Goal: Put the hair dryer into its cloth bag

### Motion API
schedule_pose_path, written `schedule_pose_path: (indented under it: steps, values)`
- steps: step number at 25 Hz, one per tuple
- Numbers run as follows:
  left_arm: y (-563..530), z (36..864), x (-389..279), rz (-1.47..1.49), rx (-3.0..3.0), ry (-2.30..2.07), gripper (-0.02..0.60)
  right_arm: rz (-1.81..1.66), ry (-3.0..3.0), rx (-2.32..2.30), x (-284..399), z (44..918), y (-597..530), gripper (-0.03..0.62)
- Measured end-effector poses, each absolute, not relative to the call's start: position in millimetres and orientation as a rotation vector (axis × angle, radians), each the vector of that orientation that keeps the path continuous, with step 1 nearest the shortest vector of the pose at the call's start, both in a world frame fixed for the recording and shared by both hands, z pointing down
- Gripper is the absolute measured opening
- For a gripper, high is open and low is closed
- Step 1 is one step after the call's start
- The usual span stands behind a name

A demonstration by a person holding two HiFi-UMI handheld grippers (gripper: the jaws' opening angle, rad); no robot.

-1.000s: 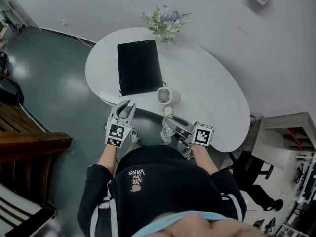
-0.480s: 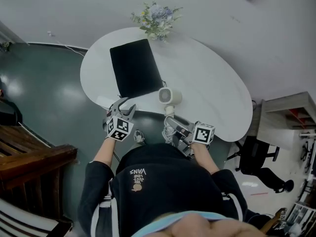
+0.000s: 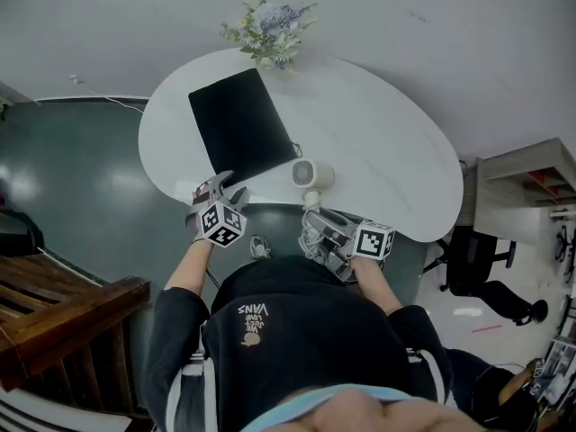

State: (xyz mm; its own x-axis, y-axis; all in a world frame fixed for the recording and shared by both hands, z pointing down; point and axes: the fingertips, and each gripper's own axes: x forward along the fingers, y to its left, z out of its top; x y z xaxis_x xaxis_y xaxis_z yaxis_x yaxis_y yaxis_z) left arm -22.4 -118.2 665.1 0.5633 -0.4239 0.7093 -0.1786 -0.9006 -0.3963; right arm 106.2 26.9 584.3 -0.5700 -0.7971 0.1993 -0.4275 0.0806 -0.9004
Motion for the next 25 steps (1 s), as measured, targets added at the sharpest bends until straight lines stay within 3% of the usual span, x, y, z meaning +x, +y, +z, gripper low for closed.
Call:
schedule_pose_path:
  steps: [12,14,17,25]
  values:
    - [-132.4,690.9,-14.8,-1.382,-2.374,0.264,0.218,-1.482,1.983,-1.283,106.1,598.4,22.7,0.184]
    - [-131.2,693.5,-13.0,-1.398,-2.369,0.228,0.179,-1.478,1.983,-1.28,105.1,595.8,20.7,0.184]
    - [-130.4,694.9,-10.8,-1.42,-2.365,0.193,0.068,-1.481,1.996,-1.272,103.5,595.4,19.3,0.184]
    - [-132.3,683.3,-9.7,-1.429,-2.455,0.217,0.035,-1.494,2.064,-1.285,99.5,600.5,20.0,0.184]
